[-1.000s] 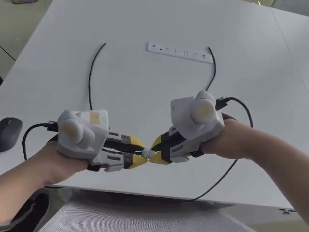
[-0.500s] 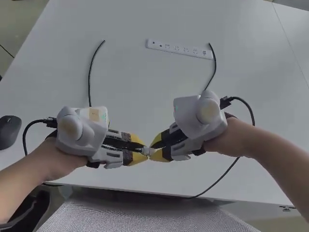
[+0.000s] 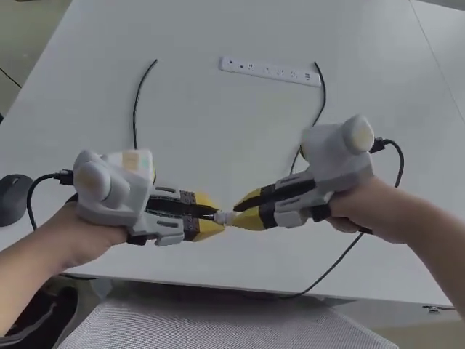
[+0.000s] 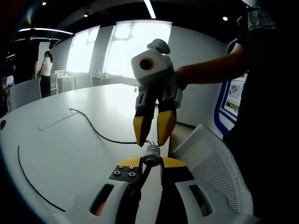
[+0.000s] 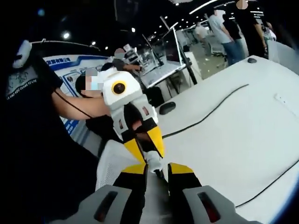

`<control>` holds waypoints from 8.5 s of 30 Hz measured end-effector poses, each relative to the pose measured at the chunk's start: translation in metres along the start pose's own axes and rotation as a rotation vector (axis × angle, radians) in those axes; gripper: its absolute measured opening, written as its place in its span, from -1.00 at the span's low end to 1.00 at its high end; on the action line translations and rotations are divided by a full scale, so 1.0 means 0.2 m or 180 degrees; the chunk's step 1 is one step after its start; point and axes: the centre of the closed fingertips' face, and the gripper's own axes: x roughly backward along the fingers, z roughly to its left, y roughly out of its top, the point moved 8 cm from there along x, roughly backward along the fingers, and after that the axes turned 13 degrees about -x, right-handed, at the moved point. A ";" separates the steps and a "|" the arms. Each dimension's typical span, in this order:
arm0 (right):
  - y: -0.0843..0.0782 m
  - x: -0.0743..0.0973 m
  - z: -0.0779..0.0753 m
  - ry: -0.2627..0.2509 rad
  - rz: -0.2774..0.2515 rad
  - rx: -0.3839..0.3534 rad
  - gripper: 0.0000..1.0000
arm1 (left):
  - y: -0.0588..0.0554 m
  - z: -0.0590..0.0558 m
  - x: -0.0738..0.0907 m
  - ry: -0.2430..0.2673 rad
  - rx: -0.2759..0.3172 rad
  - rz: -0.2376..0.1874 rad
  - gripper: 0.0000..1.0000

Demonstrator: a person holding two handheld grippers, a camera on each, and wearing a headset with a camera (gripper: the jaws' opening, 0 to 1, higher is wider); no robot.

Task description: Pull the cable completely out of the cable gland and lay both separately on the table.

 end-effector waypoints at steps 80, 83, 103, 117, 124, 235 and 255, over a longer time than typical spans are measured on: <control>-0.03 -0.03 -0.02 0.0492 -0.0062 -0.0706 -0.65 | 0.03 0.02 0.04 -0.0175 -0.0161 0.0052 -0.70; -0.02 -0.04 -0.01 0.0582 -0.0075 -0.0794 -0.66 | 0.03 0.02 0.04 -0.0179 -0.0177 0.0083 -0.70; -0.06 -0.08 0.01 0.0628 0.0122 -0.0633 -0.82 | 0.03 0.01 0.02 -0.0225 -0.0151 0.0111 -0.70; -0.04 -0.08 0.14 -0.0315 0.0181 0.1250 -0.85 | 0.03 0.01 0.04 -0.0177 0.0247 0.0039 -0.70; -0.10 -0.11 0.19 -0.0872 0.0241 0.2023 -0.85 | 0.01 -0.01 0.03 -0.0222 0.0441 0.0066 -0.70; -0.35 0.12 -0.14 -0.2468 -0.0323 0.1056 -1.00 | 0.08 -0.01 -0.08 -0.0044 0.0324 0.0088 -0.69; -0.26 0.12 0.09 -0.2580 -0.0173 0.1618 -0.85 | 0.09 0.03 -0.05 0.0041 0.0324 0.0041 -0.69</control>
